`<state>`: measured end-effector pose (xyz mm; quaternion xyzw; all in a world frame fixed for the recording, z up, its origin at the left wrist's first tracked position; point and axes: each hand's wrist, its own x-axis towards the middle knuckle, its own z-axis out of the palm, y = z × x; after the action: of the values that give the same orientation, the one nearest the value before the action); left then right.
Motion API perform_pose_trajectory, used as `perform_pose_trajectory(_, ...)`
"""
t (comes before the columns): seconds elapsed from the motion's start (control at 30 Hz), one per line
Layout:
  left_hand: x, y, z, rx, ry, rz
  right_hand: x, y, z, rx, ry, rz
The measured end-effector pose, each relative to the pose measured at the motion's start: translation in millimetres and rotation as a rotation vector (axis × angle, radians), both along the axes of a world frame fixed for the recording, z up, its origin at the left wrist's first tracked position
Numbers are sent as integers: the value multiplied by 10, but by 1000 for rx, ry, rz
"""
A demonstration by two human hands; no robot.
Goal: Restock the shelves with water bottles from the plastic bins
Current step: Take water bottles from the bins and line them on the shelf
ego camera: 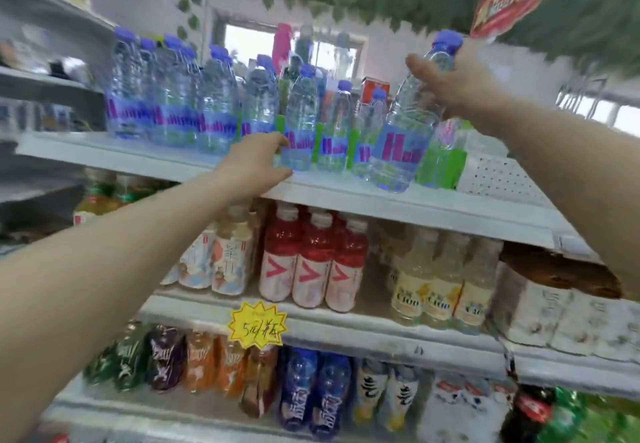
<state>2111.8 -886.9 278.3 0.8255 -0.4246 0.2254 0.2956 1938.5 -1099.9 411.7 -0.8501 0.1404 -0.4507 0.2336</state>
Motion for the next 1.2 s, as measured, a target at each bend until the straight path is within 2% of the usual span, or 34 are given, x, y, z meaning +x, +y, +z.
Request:
perform_pose_trajectory(0.1,291,-88,124,42,34,35,440,-22,70,-35,-18,-60)
perform_pose_trajectory(0.37,739,-586,232,146,177,26,1309,-96,-145,-59,118,-212)
perform_pose_trajectory(0.53,862,-824,231,147,237,40,1570,-186,-233,-57,95,-188)
perform_pose_trajectory(0.77,975,-957,186,91,312,43,1608,-251,-382,-431,88,-374)
perform_pose_trajectory(1.2,1083,-986,150,31,420,-25,1836,-392,-375,-341,63,-310)
